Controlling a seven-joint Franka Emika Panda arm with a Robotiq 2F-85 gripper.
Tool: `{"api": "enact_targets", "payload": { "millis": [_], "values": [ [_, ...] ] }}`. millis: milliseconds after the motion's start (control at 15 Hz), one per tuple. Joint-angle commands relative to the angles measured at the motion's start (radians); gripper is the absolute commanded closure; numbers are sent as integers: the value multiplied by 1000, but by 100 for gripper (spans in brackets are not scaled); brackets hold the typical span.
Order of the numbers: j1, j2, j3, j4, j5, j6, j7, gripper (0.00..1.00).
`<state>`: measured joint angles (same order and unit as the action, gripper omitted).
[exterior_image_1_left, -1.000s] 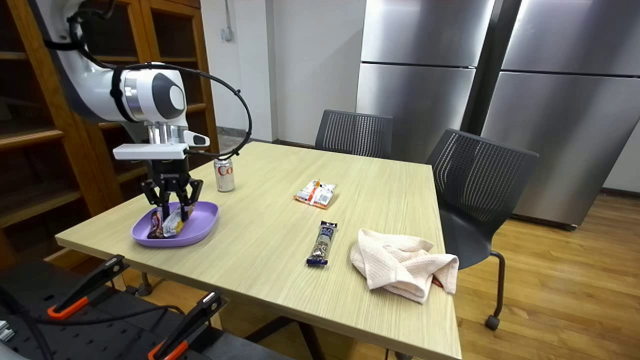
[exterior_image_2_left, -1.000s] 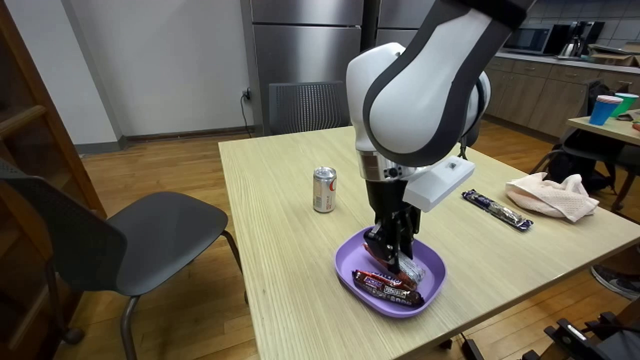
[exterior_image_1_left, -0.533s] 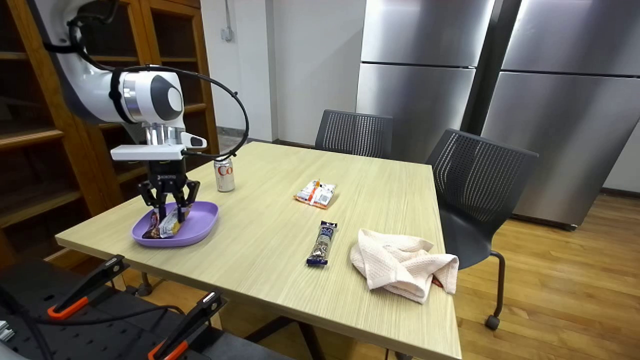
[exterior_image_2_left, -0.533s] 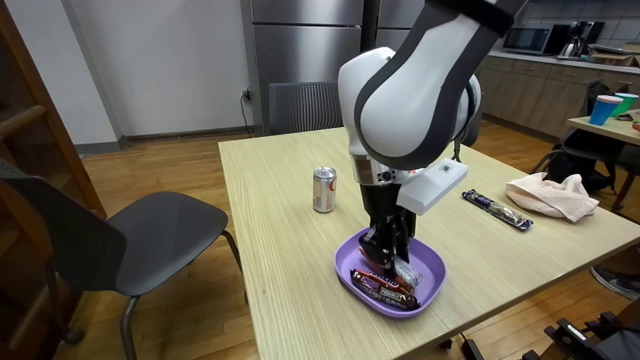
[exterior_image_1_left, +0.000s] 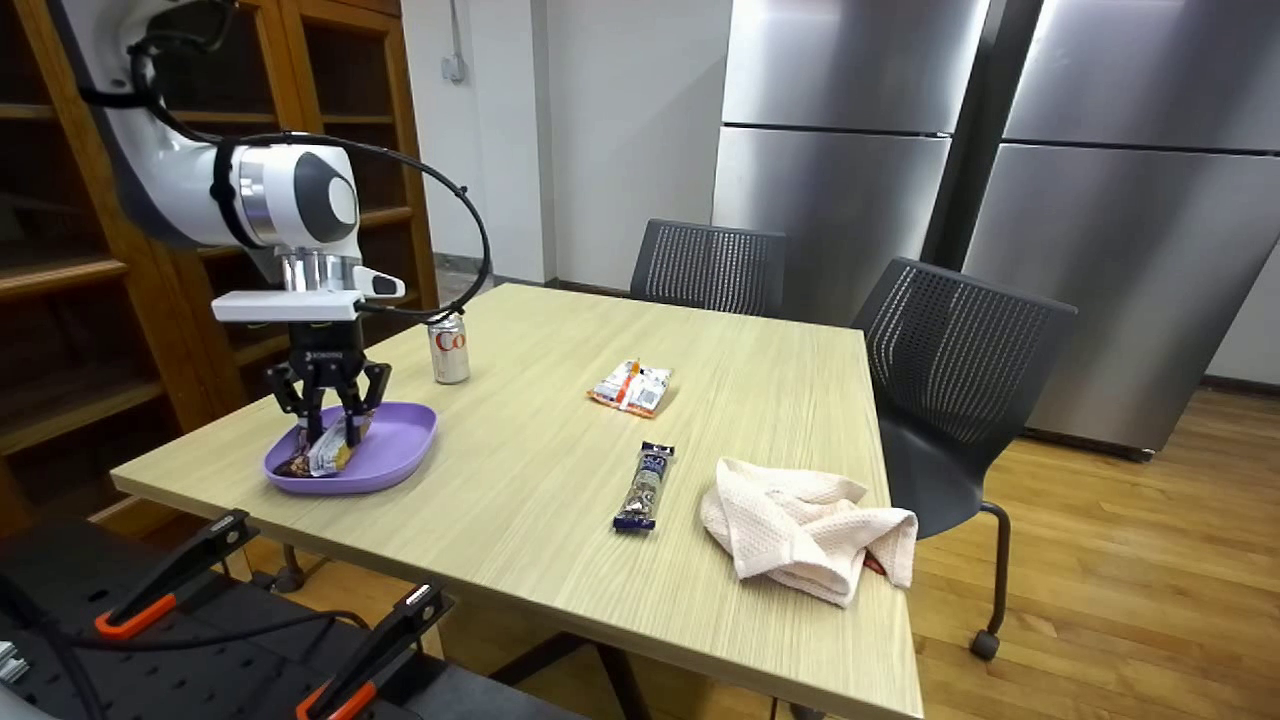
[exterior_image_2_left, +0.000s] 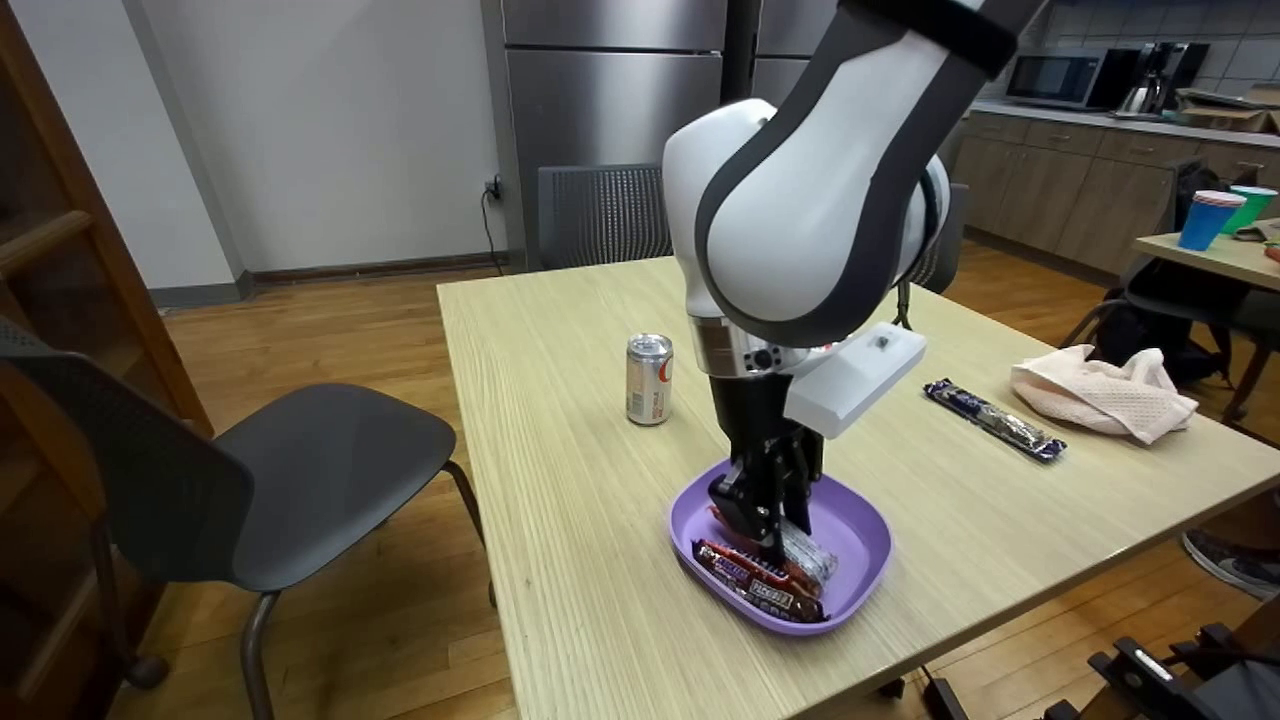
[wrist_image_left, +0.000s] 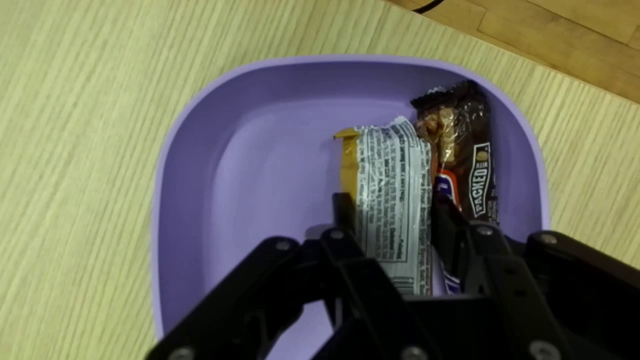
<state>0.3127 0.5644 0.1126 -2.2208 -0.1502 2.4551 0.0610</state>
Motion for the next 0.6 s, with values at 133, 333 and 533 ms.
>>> {"api": "enact_targets", "payload": {
  "millis": [133,333,533],
  "values": [
    [4,15,13,31,-4,-43,18,83],
    [2,10,11,28,-4,-39,20,31],
    [1,3,8,25,-5,-36,21,11]
  ]
}}
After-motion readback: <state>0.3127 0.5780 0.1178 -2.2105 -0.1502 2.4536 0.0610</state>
